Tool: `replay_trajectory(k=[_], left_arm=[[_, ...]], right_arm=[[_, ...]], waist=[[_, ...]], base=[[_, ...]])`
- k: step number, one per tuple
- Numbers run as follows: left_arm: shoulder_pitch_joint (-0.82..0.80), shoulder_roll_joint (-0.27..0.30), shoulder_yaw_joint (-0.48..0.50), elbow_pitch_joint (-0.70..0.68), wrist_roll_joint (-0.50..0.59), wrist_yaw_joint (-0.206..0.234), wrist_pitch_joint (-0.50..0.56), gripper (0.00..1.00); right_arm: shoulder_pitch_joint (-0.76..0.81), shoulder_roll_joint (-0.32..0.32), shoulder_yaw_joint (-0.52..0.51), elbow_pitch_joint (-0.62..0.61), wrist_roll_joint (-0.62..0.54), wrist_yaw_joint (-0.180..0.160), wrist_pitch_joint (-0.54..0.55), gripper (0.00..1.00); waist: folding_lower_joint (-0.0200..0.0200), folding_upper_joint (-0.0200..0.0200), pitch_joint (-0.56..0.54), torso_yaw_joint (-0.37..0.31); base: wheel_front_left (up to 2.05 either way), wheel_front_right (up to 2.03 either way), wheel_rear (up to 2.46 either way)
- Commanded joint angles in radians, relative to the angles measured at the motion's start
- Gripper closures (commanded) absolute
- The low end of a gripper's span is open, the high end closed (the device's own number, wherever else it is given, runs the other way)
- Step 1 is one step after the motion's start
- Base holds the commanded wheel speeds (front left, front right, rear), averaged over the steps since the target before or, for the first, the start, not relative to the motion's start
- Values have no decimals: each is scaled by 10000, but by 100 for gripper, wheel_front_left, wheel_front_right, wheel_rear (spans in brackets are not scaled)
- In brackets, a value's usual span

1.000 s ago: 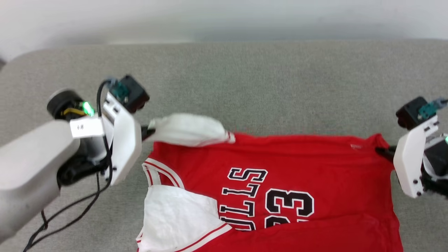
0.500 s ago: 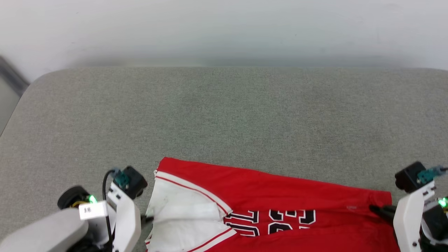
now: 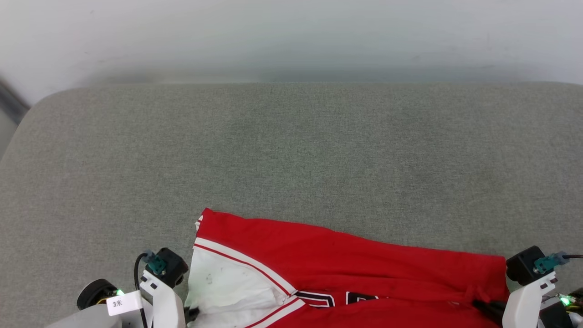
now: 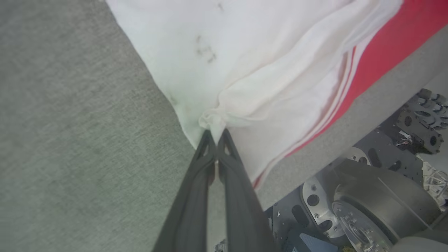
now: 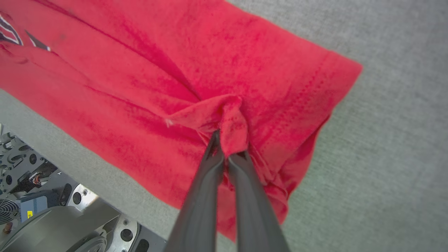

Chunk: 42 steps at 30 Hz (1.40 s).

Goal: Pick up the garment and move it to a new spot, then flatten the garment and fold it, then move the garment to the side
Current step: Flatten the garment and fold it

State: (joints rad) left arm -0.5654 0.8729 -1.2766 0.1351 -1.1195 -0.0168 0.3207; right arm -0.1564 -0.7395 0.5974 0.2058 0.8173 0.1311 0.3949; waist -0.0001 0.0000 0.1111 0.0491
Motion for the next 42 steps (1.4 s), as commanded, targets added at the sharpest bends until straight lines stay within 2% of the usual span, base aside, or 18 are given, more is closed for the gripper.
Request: replay_trajectory(k=[1,4,7,10,16,21,25,28,31,36,42], left_arm=[[-17,-43,107,125,186,91,-249,0],[11,-114,348,99,255,254,-894,0],[144,-9,780,-158,240,634,-1787,0],[256,83,1256,-259,582,1299,-3018,0],[763,-238,2031,-111,1117,2815,-5301,0],[1231,-712,2911,92,1709,3826,-5840,0],[1861,-1294,4315,-140,2875,4355,-5870,0],[2476,-1768,5437,-311,3773,4445,-5865,0],[3003,-2261,6413,-397,4629,4308,-5867,0],[3645,-3081,7675,-409,5795,3833,-5869,0],[4167,-3918,8725,-233,6741,3158,-5868,0]], right_arm=[[99,88,-26,65,-98,-8,-72,0],[36,-9,-201,-184,-211,-8,-274,0],[61,-218,-449,-666,-211,-8,-467,0],[168,-415,-919,-1213,-207,-8,-645,0],[594,-405,-2419,-1578,36,-6,-779,0],[1036,-79,-3661,-946,622,-6,-491,0],[1245,203,-4140,-280,1095,-6,73,0],[1244,386,-4335,152,1540,-6,700,0],[1150,788,-4533,472,2098,-6,1212,0],[1139,1298,-4544,977,2639,-6,1977,0],[1400,1919,-4388,1386,3415,-6,3053,0]], waist=[[1,0,-75,-13],[1,0,-307,-38],[1,0,-530,-59],[1,0,-642,-68],[1,0,-629,-50],[1,0,-485,30],[1,0,-358,107],[1,0,-261,162],[1,0,-166,239],[1,0,-16,400],[1,0,124,584]], base=[[0,0,0],[0,0,0],[0,0,0],[0,0,0],[0,0,0],[0,0,0],[0,0,0],[0,0,0],[0,0,0],[0,0,0],[0,0,0]])
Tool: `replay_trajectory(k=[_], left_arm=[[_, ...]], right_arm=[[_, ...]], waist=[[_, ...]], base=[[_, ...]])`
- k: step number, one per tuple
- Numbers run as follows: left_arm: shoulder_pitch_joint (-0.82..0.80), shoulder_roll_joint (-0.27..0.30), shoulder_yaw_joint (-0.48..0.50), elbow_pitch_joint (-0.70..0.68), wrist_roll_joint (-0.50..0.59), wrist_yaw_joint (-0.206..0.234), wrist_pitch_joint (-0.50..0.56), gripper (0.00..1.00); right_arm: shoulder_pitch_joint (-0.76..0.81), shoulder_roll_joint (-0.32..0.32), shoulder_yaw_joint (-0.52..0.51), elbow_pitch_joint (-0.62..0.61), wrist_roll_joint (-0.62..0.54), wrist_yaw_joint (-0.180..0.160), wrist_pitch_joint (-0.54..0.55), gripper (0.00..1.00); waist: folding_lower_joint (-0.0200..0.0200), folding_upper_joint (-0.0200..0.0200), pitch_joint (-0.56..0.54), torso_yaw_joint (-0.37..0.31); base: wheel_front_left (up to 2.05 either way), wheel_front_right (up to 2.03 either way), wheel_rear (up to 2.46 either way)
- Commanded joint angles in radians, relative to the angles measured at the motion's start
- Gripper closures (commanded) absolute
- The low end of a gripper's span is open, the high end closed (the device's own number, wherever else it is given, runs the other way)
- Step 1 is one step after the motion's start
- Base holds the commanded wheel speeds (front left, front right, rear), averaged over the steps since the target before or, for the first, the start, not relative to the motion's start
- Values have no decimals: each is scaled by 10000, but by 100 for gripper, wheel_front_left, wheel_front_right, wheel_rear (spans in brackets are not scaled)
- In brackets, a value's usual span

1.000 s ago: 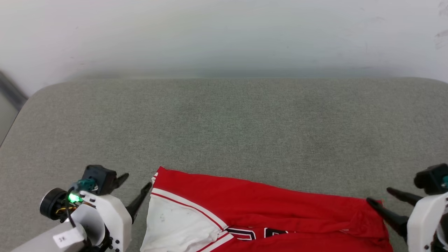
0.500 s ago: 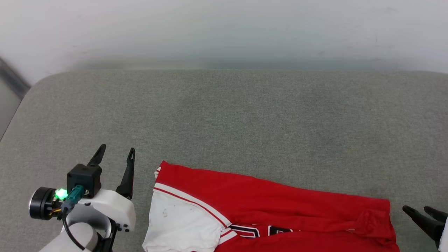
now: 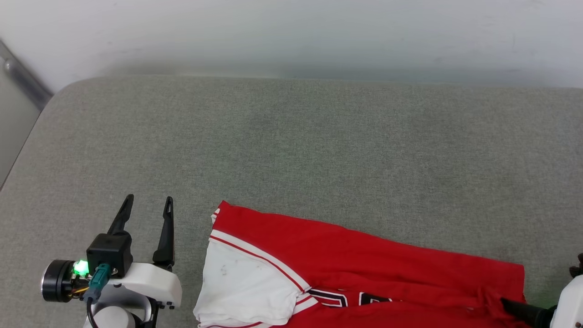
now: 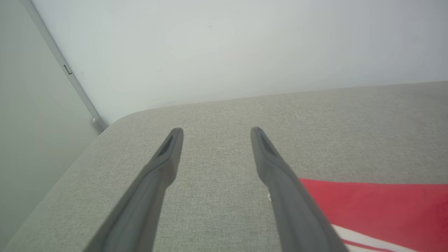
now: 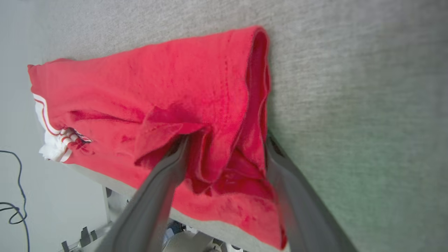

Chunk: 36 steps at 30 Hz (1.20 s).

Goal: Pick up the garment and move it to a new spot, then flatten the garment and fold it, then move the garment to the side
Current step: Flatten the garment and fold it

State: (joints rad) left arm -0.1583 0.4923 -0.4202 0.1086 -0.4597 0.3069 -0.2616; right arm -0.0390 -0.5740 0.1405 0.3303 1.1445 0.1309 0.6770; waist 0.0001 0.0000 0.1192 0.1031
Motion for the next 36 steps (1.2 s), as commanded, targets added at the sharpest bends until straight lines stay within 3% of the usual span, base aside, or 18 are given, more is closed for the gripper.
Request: replay_trajectory(k=[1,11,12,13,25,36], left_arm=[[174,-208,306,114,270,-161,-45,0],[493,-1164,1428,134,1471,-855,-46,0],[520,-1259,1540,96,1610,-928,-46,0],[551,-1366,1637,74,1737,-996,-46,0],[1271,-2485,2616,-121,2981,-1837,-46,0],[1790,-3098,3153,-209,3609,-2348,-46,0]], right_arm=[[269,370,199,193,294,-4,386,0],[6,1013,327,522,636,-12,1060,0],[-30,1010,363,535,577,-12,1053,56],[-57,1025,374,546,544,-12,1057,100],[-364,615,68,-392,633,-4,788,100],[216,-783,-1242,-269,46,-4,502,100]], waist=[[-1,0,64,66],[-1,0,285,171],[-1,0,297,175],[-1,0,303,176],[-1,0,-245,13],[-1,0,-689,-88]], base=[[0,0,0],[0,0,0],[0,0,0],[0,0,0],[0,0,0],[0,0,0]])
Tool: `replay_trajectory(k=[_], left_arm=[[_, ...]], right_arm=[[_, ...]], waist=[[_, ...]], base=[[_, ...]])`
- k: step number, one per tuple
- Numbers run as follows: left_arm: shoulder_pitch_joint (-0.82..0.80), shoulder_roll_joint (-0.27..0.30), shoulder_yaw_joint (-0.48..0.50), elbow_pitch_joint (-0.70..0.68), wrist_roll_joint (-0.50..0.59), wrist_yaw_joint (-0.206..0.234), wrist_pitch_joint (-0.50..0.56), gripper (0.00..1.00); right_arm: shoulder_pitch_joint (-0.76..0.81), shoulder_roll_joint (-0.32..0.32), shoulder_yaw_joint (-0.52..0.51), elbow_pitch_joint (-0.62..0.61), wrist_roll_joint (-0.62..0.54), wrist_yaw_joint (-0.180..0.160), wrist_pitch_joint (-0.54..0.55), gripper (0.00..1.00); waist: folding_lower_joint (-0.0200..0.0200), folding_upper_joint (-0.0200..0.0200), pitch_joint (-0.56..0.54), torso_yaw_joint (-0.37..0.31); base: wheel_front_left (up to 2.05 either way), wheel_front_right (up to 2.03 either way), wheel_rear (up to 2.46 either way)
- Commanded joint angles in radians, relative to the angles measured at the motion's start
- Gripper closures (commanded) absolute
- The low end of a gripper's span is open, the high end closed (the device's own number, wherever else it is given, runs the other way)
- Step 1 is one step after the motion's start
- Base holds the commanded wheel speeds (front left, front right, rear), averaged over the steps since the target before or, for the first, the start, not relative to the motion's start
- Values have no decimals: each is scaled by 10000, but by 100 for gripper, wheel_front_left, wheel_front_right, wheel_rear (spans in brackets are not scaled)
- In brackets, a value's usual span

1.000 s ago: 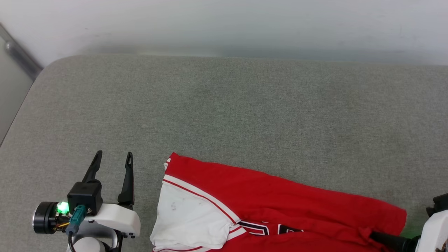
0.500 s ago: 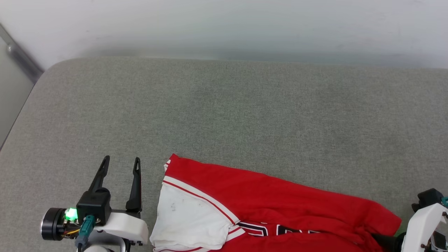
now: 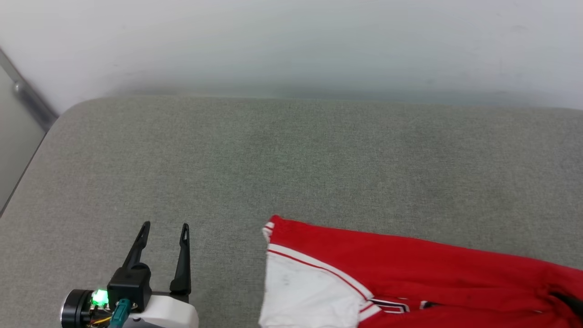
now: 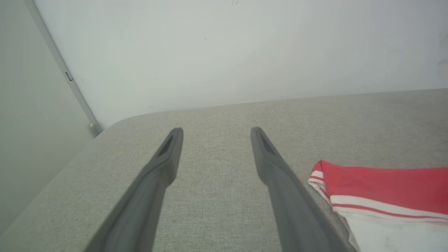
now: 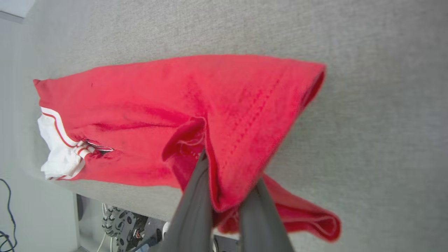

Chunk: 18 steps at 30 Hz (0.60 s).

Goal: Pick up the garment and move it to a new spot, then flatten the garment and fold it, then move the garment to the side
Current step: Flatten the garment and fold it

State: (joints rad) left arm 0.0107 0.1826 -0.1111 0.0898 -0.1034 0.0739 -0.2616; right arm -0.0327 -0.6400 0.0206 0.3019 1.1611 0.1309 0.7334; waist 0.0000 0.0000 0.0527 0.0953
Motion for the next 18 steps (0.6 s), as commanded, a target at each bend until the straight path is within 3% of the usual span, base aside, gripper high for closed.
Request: replay_trajectory(k=[1,9,18], left_arm=[[114,-32,110,-21,81,-45,-46,0],[412,-257,559,80,275,-293,-46,0],[293,-473,786,8,482,-501,-47,0]], right_arm=[[197,-259,-73,33,-297,-4,-74,100],[547,-70,119,-1397,-478,-4,584,100],[-234,812,1261,-3819,-990,-4,1760,100]], waist=[[0,0,-57,-21],[0,0,-293,-181],[0,0,-103,-281]], base=[[0,0,0],[0,0,0],[0,0,0]])
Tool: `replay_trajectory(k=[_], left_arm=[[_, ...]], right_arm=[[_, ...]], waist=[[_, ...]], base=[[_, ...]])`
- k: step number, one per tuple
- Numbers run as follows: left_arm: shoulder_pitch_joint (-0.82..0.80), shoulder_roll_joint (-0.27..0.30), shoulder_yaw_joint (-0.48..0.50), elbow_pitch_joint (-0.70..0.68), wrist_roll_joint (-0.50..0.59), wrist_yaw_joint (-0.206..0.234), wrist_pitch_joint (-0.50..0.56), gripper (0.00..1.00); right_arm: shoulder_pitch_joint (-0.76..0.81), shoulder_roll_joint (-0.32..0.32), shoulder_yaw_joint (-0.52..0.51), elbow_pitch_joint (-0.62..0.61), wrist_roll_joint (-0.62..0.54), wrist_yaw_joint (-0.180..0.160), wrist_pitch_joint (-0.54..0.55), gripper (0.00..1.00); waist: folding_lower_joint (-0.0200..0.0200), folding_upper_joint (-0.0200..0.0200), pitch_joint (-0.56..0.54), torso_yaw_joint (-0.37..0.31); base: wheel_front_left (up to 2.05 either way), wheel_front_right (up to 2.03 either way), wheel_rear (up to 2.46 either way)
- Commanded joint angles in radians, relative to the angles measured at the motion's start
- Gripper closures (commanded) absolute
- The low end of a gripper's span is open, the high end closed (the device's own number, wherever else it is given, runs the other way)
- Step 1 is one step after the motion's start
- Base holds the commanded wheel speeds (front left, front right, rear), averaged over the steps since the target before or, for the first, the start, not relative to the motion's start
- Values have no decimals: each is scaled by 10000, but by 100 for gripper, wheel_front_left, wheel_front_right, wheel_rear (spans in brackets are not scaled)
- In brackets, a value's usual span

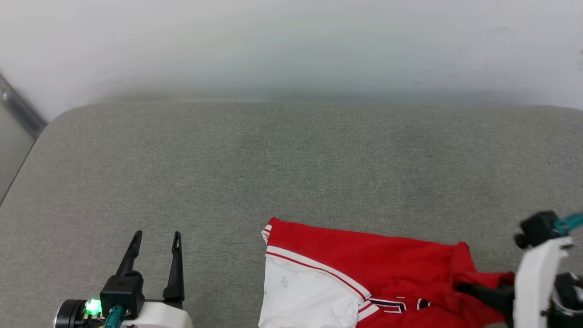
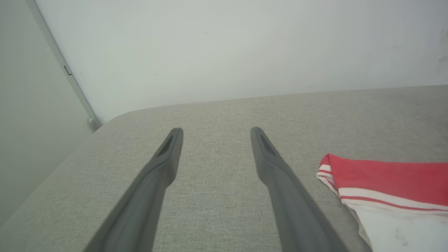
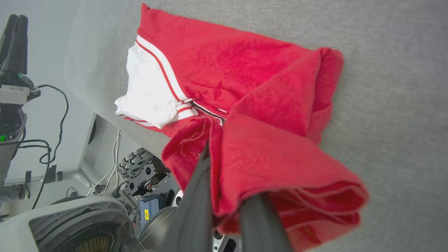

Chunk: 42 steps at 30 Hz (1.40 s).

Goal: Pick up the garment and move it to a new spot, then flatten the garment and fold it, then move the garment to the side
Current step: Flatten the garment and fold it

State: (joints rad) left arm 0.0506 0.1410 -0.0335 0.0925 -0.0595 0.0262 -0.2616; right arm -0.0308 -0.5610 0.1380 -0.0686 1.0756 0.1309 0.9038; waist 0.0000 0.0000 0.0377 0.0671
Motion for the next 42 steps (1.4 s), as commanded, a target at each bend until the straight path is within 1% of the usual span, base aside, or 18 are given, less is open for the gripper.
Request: replay_trajectory(k=[1,5,11,15,21,23,27,31,33,34,36,39,42], left_arm=[[-163,-78,26,-22,45,-60,-47,0],[-347,-149,74,25,107,-170,-47,0],[-614,-265,120,80,177,-345,-47,0],[-705,-353,195,82,186,-400,-47,0],[-899,-465,224,102,206,-480,-47,0],[-1008,-506,221,104,213,-501,-47,0],[-1133,-584,211,149,232,-540,-47,0],[-1134,-638,285,207,242,-578,-47,0],[-1021,-649,331,226,252,-574,-47,0],[-953,-654,354,247,265,-574,-47,0],[-849,-668,389,287,284,-576,-47,0],[-727,-683,422,338,319,-586,-47,0],[-574,-689,457,337,332,-588,-47,0]], right_arm=[[-456,162,365,-262,-325,-4,188,100],[-1446,636,1469,-461,-1030,-4,495,100],[-2982,1287,3309,248,-1677,-4,337,100],[-3932,1704,4465,1102,-2013,-4,-192,100],[-5076,2446,5912,2861,-2321,-4,-1189,100],[-5396,2602,6380,3372,-2506,-4,-1548,100],[-5836,2499,7538,4382,-3009,-4,-2173,100],[-5873,2542,8214,5080,-2634,-4,-2621,100],[-5982,2408,8564,5213,-2654,-4,-2882,100],[-6058,2332,8694,5234,-2656,-4,-3066,85],[-6197,2197,8814,5155,-2483,-7,-3439,0],[-6485,1895,8936,4645,-2501,-6,-4267,0],[-6573,1377,8799,3988,-2636,-6,-5246,0]], waist=[[0,0,87,10],[0,0,275,85],[0,0,557,325],[0,0,754,428],[0,0,1081,581],[0,0,1180,643],[0,0,1366,745],[0,0,1354,737],[0,0,1264,677],[0,0,1208,651],[0,0,1059,587],[0,0,781,501],[0,0,481,407]], base=[[0,0,0],[0,0,0],[0,0,0],[0,0,0],[0,0,0],[0,0,0],[0,0,0],[0,0,0],[0,0,0],[0,0,0],[0,0,0],[0,0,0],[0,0,0]])
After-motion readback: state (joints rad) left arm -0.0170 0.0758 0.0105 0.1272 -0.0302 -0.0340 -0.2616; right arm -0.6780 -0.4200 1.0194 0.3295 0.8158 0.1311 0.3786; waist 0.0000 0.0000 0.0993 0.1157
